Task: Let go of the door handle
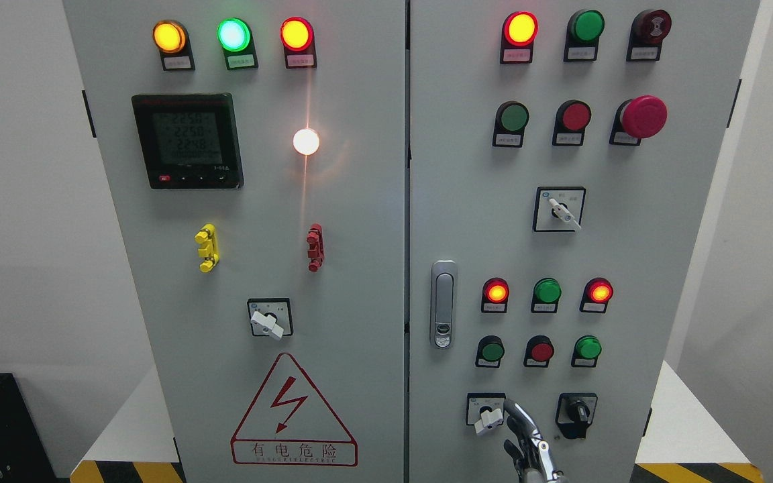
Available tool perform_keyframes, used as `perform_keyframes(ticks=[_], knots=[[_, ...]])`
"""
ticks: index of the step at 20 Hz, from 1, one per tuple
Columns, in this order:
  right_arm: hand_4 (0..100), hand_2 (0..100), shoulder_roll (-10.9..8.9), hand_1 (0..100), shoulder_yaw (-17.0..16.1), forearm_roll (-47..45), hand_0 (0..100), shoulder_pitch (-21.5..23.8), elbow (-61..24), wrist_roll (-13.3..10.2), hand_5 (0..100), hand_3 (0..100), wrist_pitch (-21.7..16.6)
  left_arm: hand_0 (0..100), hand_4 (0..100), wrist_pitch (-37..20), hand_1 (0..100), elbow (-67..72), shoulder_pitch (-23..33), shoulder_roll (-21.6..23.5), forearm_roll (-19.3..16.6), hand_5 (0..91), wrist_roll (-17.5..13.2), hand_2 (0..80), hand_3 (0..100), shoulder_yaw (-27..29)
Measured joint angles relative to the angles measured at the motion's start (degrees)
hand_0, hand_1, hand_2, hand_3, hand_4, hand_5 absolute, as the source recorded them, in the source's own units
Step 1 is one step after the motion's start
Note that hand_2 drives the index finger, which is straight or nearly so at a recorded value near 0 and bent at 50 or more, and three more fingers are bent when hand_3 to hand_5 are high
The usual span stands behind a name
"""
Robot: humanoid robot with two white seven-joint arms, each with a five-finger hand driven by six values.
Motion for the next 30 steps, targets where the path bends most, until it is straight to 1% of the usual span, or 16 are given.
perform_keyframes(ticks=[8, 12, 13, 14, 15, 17, 19, 20, 22, 26, 28, 30], knots=[[7, 0, 0.0, 0, 0.0, 0.0, 25, 0.1, 0.0, 0.0, 5, 9, 0.0, 12, 0, 0.0, 56, 0.0, 0.0, 0.0, 0.0, 0.0, 0.0, 0.0, 0, 0.0], [12, 0, 0.0, 0, 0.0, 0.1, 26, 0.1, 0.0, 0.0, 9, 11, -0.1, 12, 0, 0.0, 56, 0.0, 0.0, 0.0, 0.0, 0.0, 0.0, 0.0, 0, 0.0], [21, 0, 0.0, 0, 0.1, 0.1, 26, 0.1, 0.0, 0.0, 17, 15, -0.1, 12, 0, 0.0, 56, 0.0, 0.0, 0.0, 0.0, 0.0, 0.0, 0.0, 0, 0.0], [28, 0, 0.0, 2, 0.1, 0.2, 26, 0.1, 0.0, 0.0, 23, 18, -0.1, 12, 0, 0.0, 56, 0.0, 0.0, 0.0, 0.0, 0.0, 0.0, 0.0, 0, 0.0], [33, 0, 0.0, 5, 0.1, 0.3, 27, 0.1, 0.0, 0.0, 26, 22, -0.1, 12, 0, 0.0, 56, 0.0, 0.0, 0.0, 0.0, 0.0, 0.0, 0.0, 0, 0.0], [42, 0, 0.0, 10, 0.1, 0.7, 31, 0.1, 0.0, 0.0, 37, 31, -0.2, 12, 0, 0.0, 56, 0.0, 0.0, 0.0, 0.0, 0.0, 0.0, 0.0, 0, 0.0], [49, 0, 0.0, 14, 0.0, 1.9, 37, 0.1, 0.0, 0.0, 45, 39, -0.2, 12, 0, 0.0, 56, 0.0, 0.0, 0.0, 0.0, 0.0, 0.0, 0.0, 0, 0.0], [51, 0, 0.0, 15, 0.0, 2.7, 38, 0.1, 0.0, 0.0, 49, 41, -0.3, 12, 0, 0.0, 56, 0.0, 0.0, 0.0, 0.0, 0.0, 0.0, 0.0, 0, 0.0], [58, 0, 0.0, 15, 0.0, 4.5, 44, 0.0, 0.0, 0.0, 58, 47, -0.5, 12, 0, 0.0, 56, 0.0, 0.0, 0.0, 0.0, 0.0, 0.0, 0.0, 0, 0.0], [65, 0, 0.02, 16, -0.2, 9.0, 48, -1.0, 0.0, -0.2, 67, 54, -0.9, 12, 0, 0.0, 56, 0.0, 0.0, 0.0, 0.0, 0.0, 0.0, 0.0, 0, 0.0], [69, 0, 0.06, 18, -0.3, 11.7, 49, -1.8, 0.0, -0.2, 72, 58, -0.9, 12, 0, 0.0, 56, 0.0, 0.0, 0.0, 0.0, 0.0, 0.0, 0.0, 0, 0.0], [71, 0, 0.08, 20, -0.4, 14.8, 51, -2.5, 0.0, -0.1, 75, 61, -0.9, 12, 0, 0.0, 56, 0.0, 0.0, 0.0, 0.0, 0.0, 0.0, 0.0, 0, 0.0]])
